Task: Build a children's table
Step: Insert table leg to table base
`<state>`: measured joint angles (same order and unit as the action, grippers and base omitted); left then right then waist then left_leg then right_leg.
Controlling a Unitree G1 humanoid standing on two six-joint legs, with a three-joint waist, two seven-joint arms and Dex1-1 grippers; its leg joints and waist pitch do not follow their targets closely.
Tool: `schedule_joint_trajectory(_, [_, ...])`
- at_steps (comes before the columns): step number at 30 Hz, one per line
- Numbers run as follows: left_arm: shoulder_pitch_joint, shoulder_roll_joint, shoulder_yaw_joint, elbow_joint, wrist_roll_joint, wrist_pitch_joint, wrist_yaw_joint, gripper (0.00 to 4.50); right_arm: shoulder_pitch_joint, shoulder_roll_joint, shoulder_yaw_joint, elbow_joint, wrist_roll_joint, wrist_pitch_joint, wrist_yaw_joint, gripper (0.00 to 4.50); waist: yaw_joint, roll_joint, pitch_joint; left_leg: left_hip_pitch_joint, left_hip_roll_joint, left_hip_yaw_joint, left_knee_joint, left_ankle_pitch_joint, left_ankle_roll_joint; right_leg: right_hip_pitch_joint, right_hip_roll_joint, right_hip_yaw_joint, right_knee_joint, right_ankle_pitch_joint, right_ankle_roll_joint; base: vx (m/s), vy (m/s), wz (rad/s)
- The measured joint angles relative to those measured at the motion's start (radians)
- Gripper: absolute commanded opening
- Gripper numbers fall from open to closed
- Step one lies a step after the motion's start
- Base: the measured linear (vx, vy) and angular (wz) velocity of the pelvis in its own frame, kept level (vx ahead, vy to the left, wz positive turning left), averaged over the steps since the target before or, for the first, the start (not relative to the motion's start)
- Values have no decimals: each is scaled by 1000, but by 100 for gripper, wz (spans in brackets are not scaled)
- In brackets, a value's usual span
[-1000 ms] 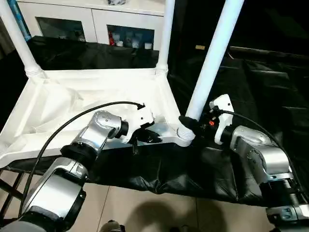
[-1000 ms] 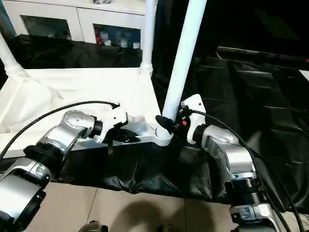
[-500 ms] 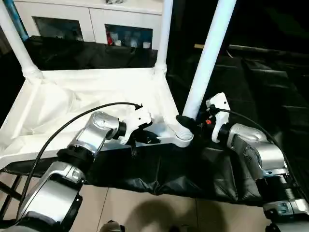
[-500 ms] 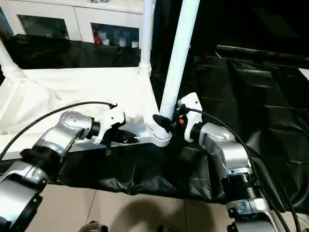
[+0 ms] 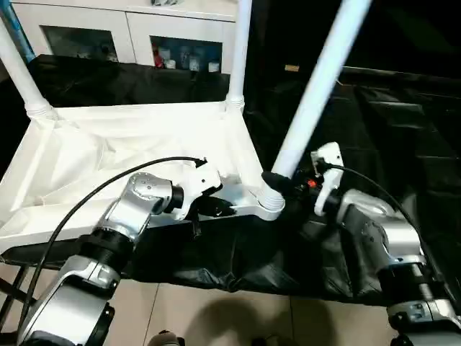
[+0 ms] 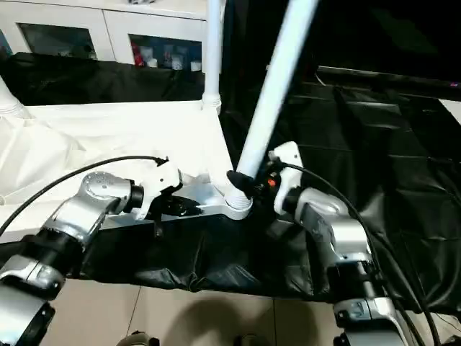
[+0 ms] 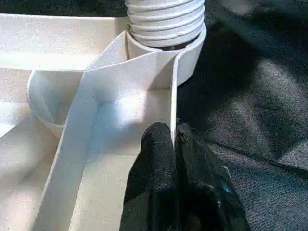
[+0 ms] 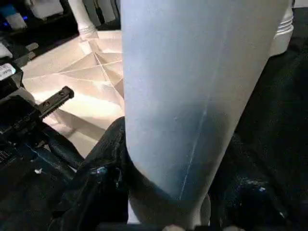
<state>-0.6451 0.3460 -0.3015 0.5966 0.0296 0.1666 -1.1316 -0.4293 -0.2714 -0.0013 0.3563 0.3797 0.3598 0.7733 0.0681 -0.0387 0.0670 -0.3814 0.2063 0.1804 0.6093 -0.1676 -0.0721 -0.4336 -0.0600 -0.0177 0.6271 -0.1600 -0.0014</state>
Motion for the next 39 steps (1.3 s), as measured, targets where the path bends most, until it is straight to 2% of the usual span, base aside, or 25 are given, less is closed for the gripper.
schedule_joint_trajectory(4, [4,-3,0,-5,4,6,3,0,36,20,-34,8,22,-23,3,186,1,-2,-5,0,0,1,-2,0,0,0,0,0,-2,0,0,0,0,0])
schedule_joint_trajectory(9, [7,-7,-4,-6,5,13,3,0,70,24,-35,7,21,-64,9,186,3,-4,-11,0,0,1,-3,0,0,0,0,0,-5,-1,1,0,0,0])
schedule_joint_trajectory(13, [9,-8,-11,-12,5,14,3,0,93,1,9,-29,-11,-104,3,186,7,-3,-12,0,-1,1,-6,0,0,1,0,0,-8,-1,1,0,0,0])
schedule_joint_trajectory(17, [12,-7,-12,-16,5,14,2,0,95,-21,46,-73,-61,-111,-1,186,9,-2,-13,2,-1,1,-8,0,0,3,0,0,-12,0,1,0,0,0])
schedule_joint_trajectory(19, [13,-6,-12,-16,7,13,3,0,78,-35,75,-84,-98,-112,1,186,7,-3,-14,4,0,1,-8,0,0,5,1,0,-12,-1,1,0,0,0])
schedule_joint_trajectory(23, [20,-5,-12,-15,9,13,7,0,66,-40,100,-78,-123,-111,8,186,1,-5,-14,13,0,1,-11,0,0,16,1,-1,-17,-2,3,0,0,0])
schedule_joint_trajectory(26, [20,-4,-13,-15,9,14,6,0,37,-60,128,-60,-142,-107,35,186,-5,-7,-14,13,-1,1,-11,0,0,17,1,-1,-18,-2,3,0,0,0])
schedule_joint_trajectory(33, [19,5,-13,-14,9,10,-2,0,5,-65,134,-11,-144,-110,85,186,-10,-11,-13,14,-1,1,-12,0,0,16,1,-2,-19,-2,4,0,0,0])
schedule_joint_trajectory(39, [19,40,-19,-17,4,-43,-74,0,9,-88,147,-22,-138,-134,174,186,-10,-15,-5,14,-1,0,-21,0,0,16,1,-3,-25,-3,5,0,0,0])
